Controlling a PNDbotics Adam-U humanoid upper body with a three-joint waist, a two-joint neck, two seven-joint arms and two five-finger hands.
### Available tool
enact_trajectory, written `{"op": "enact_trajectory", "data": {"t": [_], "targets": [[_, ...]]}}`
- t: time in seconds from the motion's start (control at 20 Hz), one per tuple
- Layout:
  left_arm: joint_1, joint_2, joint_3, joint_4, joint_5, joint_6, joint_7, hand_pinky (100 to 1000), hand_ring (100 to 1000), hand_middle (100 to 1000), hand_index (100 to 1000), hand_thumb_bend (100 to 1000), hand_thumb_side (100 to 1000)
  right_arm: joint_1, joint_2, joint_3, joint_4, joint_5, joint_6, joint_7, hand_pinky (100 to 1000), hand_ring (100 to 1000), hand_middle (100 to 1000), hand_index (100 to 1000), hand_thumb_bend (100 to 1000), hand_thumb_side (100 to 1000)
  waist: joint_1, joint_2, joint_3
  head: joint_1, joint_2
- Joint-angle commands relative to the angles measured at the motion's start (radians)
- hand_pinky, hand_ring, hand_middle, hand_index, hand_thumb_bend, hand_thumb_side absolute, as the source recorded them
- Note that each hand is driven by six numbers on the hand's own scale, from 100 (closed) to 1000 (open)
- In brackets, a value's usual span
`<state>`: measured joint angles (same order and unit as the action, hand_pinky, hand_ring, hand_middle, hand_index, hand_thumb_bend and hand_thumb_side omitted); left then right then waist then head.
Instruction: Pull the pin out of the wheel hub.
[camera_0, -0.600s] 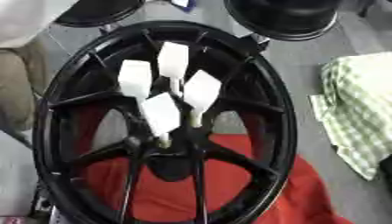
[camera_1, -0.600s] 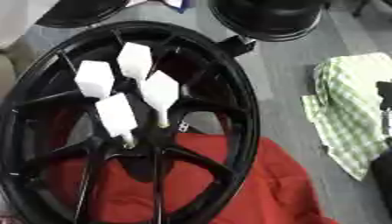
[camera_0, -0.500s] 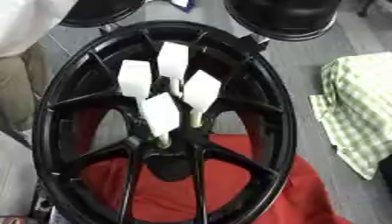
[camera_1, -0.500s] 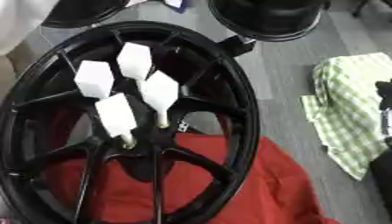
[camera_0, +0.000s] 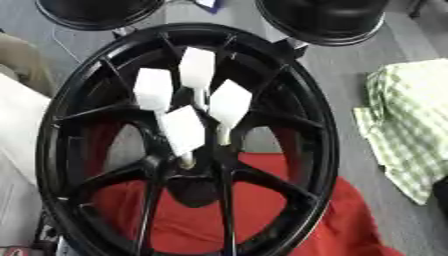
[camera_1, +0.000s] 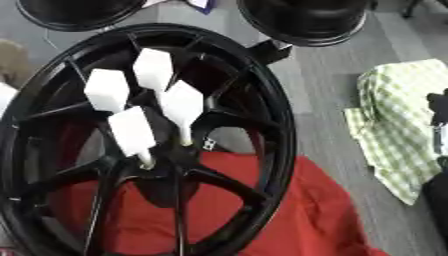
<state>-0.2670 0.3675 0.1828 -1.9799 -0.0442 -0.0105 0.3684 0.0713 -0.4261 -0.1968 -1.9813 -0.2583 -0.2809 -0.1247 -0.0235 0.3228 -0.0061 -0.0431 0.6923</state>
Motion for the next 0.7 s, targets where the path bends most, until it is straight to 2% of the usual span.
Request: {"op": "enact_trajectory", "data": {"t": [0.05,0.2,0.4,0.7], "targets": [[-0.011,0.076,-0.002,-0.020,-0.007,-0.003,-0.013,806,567,659,736,100,721,0.001,-0.015,-0.006,-0.019,0.004,0.005,-0.001,833,762,538,696,140,237,0.005,-0.018,-0.003,-0.003,0.002],[-0.009,0.182,-0.033,-0.020,-0.015,-0.004,-0.050,804,565,661,740,100,711,0.005,-0.021,-0.005,-0.019,0.004,0.007,0.000,833,762,537,696,140,237,0.011,-0.024,-0.007,-0.003,0.006],[-0.017,0.363,-0.091,-0.020,-0.018,-0.005,-0.141,799,570,666,747,100,703,0.013,-0.028,-0.002,-0.019,0.006,0.011,0.003,833,762,537,696,140,238,0.019,-0.033,-0.011,-0.008,0.012],[-0.086,0.598,-0.169,-0.020,-0.061,-0.007,-0.278,790,600,682,769,100,689,0.024,-0.038,0.002,-0.019,0.009,0.012,0.007,833,762,537,696,139,237,0.024,-0.046,-0.015,-0.024,0.023]]}}
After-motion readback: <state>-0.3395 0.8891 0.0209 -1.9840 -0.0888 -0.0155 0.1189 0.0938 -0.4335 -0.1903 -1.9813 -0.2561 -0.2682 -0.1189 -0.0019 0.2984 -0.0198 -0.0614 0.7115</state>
